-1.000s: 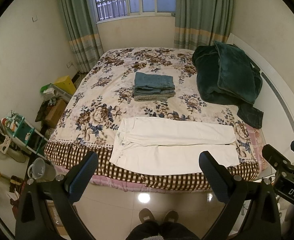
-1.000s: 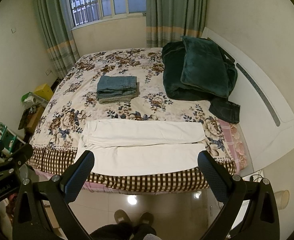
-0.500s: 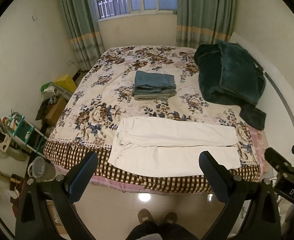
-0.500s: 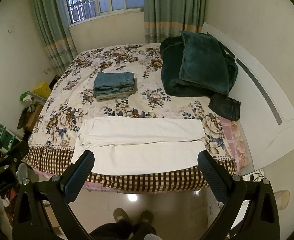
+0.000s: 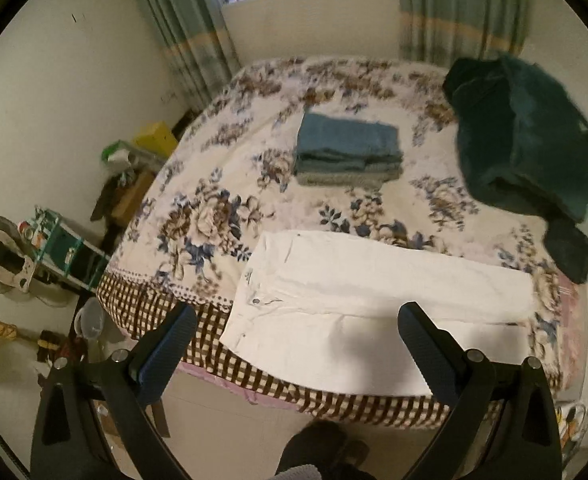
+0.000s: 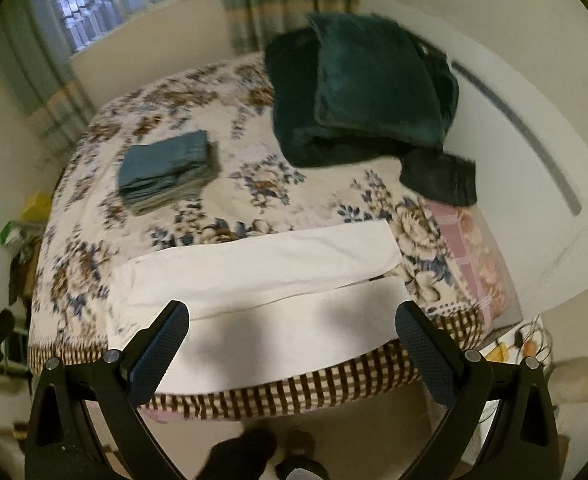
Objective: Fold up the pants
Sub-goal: 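Lower both grippers onto the white pants and close on the waistband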
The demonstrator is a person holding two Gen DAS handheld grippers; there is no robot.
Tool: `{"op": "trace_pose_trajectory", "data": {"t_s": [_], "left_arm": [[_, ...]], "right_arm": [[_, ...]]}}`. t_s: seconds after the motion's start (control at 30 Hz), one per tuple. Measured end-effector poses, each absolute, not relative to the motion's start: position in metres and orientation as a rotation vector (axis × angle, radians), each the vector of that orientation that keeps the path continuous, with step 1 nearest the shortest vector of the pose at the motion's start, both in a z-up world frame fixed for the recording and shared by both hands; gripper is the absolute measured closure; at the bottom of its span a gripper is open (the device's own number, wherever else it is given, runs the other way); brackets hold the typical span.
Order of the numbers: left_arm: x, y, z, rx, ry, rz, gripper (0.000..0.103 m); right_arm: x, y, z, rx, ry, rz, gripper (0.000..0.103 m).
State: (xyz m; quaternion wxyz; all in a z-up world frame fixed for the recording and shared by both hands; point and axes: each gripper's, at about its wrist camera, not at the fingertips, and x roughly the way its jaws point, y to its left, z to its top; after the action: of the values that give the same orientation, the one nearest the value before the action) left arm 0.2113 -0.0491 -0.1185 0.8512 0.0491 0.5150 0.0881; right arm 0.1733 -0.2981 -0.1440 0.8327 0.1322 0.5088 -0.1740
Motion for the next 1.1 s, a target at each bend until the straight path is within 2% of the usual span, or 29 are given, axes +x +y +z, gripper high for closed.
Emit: {"op": "trace_pose_trajectory", "data": {"t_s": [0.27,0.37,0.57,0.67,0.8,0.83,0.87,0.9,1.03,1.07,1.1], "left_arm": [[0.363,-0.042,-0.257,0.041,1.351,0.260,0.000],[0.416,-0.030,-0.321,-0.007,1.451,0.312,0.000],[0.501,0.011,-0.449,-0.136,1.620,0.453,0.000],[0.530,0.027,-0.505,-0.213,1.694,0.517,0.000],[0.549,0.044,-0.555,-0.274,1.759,0.598,0.002],[0.552,0.049,-0.565,-0.300,1.769,0.615,0.003],[0.555,0.054,-0.573,-0.320,1.776,0.634,0.011],[0.557,0.058,-0.577,-0.335,1.774,0.644,0.014],[0.561,0.065,-0.581,-0.375,1.743,0.658,0.019],[0.561,0.065,-0.581,-0.376,1.733,0.656,0.025],[0.562,0.065,-0.578,-0.374,1.716,0.656,0.039]], "right_arm": [[0.321,-0.391,-0.291,0.488,1.234,-0.552,0.000],[0.381,-0.428,-0.373,0.565,1.321,-0.615,0.000],[0.448,-0.476,-0.507,0.727,1.436,-0.722,0.000],[0.457,-0.492,-0.552,0.778,1.472,-0.781,0.000],[0.469,-0.515,-0.617,0.892,1.513,-0.864,0.000],[0.471,-0.519,-0.628,0.913,1.514,-0.878,0.000],[0.473,-0.522,-0.638,0.930,1.516,-0.891,0.000],[0.475,-0.526,-0.650,0.958,1.513,-0.902,0.000],[0.483,-0.530,-0.673,0.987,1.505,-0.913,0.000],[0.485,-0.530,-0.676,0.980,1.510,-0.915,0.000],[0.487,-0.529,-0.679,0.971,1.513,-0.915,0.000]]}}
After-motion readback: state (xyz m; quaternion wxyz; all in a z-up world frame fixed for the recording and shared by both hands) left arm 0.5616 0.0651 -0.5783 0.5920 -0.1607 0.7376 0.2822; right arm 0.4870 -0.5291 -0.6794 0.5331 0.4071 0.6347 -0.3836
